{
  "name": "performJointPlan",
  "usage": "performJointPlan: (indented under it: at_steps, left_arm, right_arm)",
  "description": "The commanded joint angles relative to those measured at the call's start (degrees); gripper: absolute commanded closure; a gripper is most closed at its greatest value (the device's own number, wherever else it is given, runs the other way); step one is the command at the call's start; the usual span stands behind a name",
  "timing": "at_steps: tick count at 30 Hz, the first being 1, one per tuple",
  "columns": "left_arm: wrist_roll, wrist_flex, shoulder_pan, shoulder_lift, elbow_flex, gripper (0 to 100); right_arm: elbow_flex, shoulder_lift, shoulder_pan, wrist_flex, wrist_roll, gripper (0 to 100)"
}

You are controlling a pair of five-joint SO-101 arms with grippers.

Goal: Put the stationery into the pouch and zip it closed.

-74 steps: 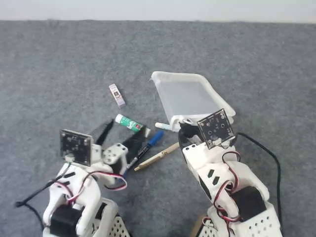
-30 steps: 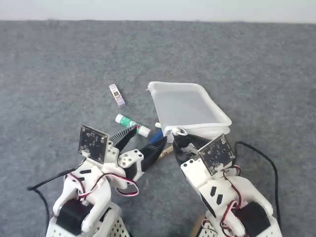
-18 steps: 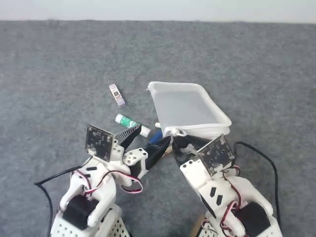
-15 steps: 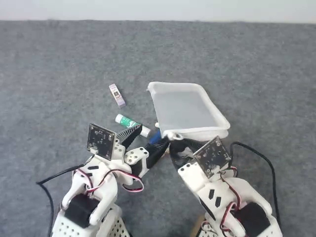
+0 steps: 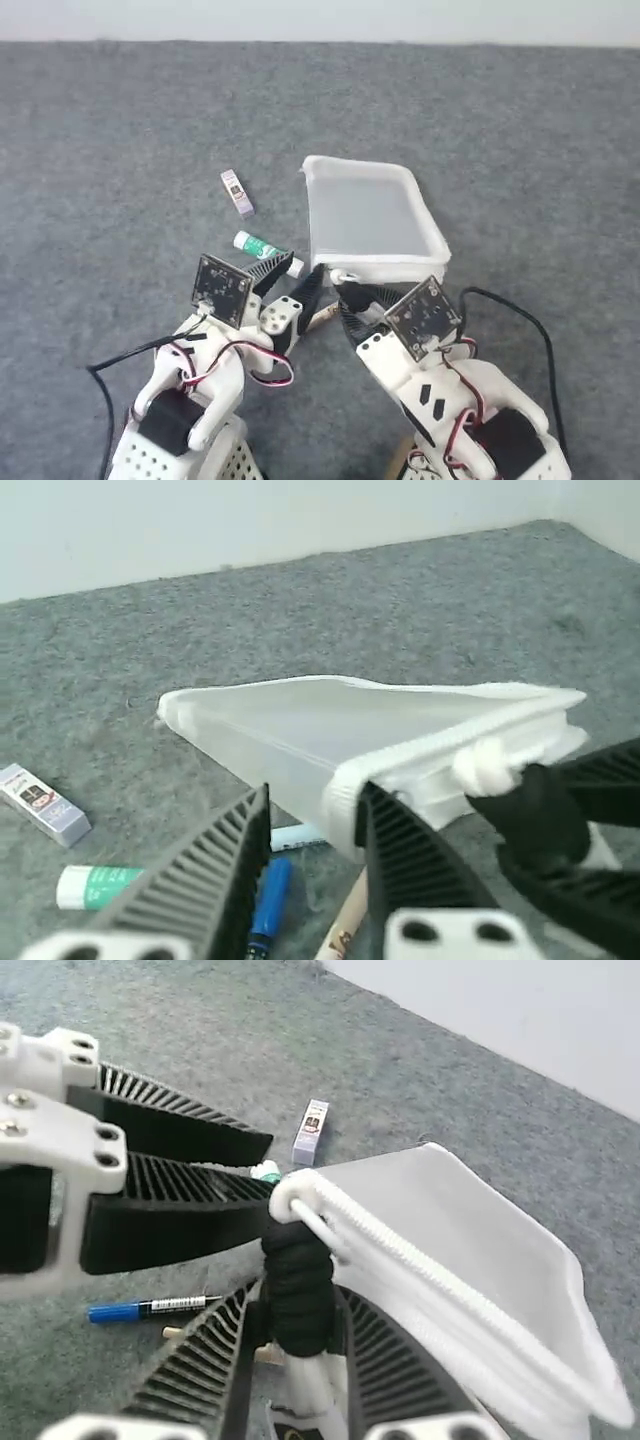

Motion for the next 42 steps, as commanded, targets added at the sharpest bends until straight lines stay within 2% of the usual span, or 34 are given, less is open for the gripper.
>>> performJointPlan:
  at_steps: [1,6,22,28,34,42]
  left_arm:
    - [-2.4,-1.4,-0.4,-0.4,-0.8,92]
    - [-5.7,-1.4,-0.5,-0.4,-1.0,99]
    - [-5.8,-1.2,-13.3,-0.4,-3.0,99]
    - [-5.8,-1.2,-17.7,-0.4,-3.4,99]
    - [-5.6,-0.7,-21.0,-0.4,-4.2,99]
    - [-3.5,0.8,-22.2,-0.4,-5.5,99]
  right_arm:
    - [-2.4,-1.2,2.8,-0.1,0.5,99.1]
    - [-2.4,-1.2,5.0,-0.3,0.4,99.1]
    - [-2.4,-1.2,5.2,-0.3,0.5,99.1]
    - [-2.3,-1.2,10.2,-1.7,0.4,99.1]
    - [-2.3,-1.2,11.6,-2.0,-0.9,99.1]
    - [-2.3,-1.2,18.6,-3.4,-2.9,99.1]
